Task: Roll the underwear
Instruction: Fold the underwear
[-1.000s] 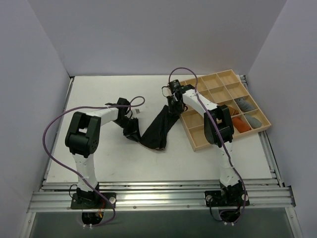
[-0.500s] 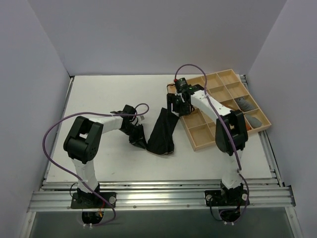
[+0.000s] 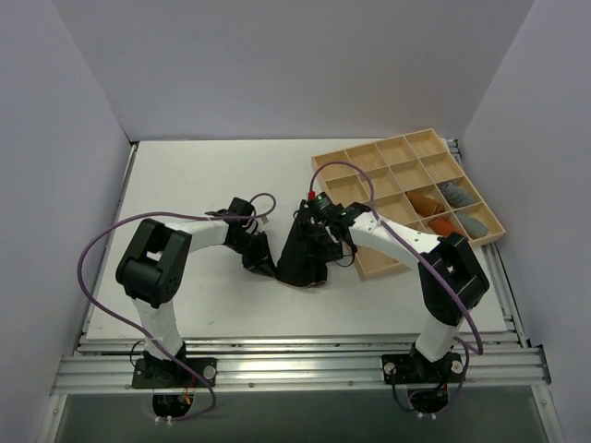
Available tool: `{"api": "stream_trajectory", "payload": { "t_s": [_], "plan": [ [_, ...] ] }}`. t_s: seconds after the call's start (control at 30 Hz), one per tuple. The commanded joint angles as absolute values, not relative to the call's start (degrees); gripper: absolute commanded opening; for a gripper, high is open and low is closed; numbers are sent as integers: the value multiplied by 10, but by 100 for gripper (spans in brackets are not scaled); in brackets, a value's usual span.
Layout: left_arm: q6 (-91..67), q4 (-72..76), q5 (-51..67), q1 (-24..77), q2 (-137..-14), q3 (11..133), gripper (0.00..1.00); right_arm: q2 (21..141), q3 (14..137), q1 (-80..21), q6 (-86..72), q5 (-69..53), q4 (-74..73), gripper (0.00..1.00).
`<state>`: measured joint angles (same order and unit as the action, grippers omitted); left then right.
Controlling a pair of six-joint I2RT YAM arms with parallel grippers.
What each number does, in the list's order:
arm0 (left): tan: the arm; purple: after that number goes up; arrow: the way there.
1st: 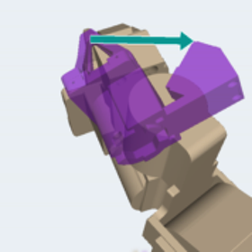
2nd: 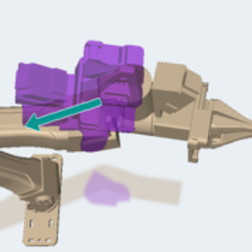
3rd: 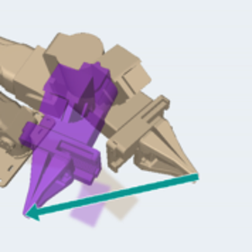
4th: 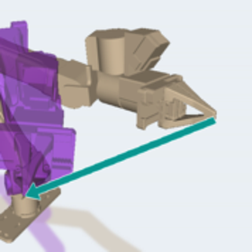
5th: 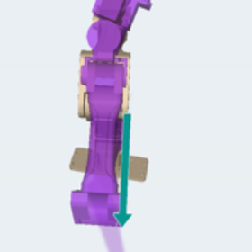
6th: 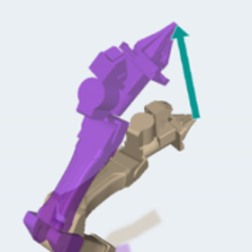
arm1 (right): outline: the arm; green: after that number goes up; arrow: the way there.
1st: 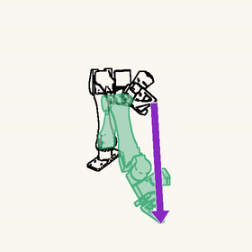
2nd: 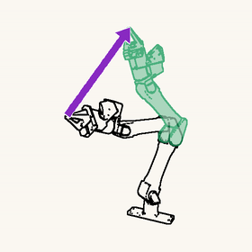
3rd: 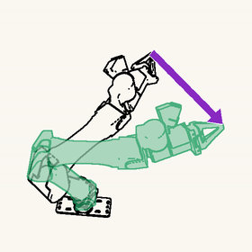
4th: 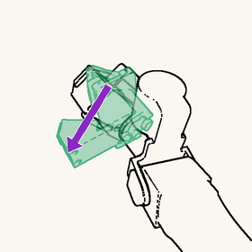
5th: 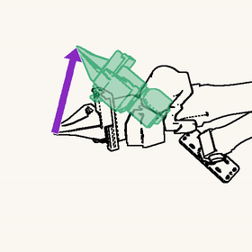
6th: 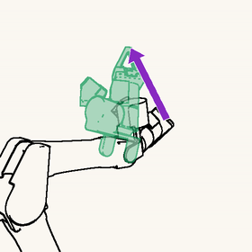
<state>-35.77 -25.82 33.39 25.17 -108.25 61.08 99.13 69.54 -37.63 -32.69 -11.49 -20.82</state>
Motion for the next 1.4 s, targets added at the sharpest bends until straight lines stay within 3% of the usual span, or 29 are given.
{"api": "stream_trajectory", "payload": {
  "t_s": [0.0, 0.43, 0.9, 1.0, 1.2, 1.37],
  "plan": [
    [-367, -222, 316, 259, -1071, 603, 15, 962, 675, -397, -361, -75, -212, 69],
    [-374, -214, 316, 264, -1075, 605, 14, 904, 621, -417, -396, -10, -255, 73],
    [-380, -215, 319, 268, -1072, 602, 14, 903, 557, -417, -419, -41, -200, 72],
    [-388, -205, 322, 268, -1067, 593, 14, 905, 555, -417, -420, -41, -191, 65],
    [-395, -191, 319, 270, -1060, 585, 13, 899, 555, -418, -421, -36, -178, 30],
    [-400, -187, 322, 274, -1060, 588, 13, 914, 562, -419, -414, -35, -178, 20]
  ]
}}
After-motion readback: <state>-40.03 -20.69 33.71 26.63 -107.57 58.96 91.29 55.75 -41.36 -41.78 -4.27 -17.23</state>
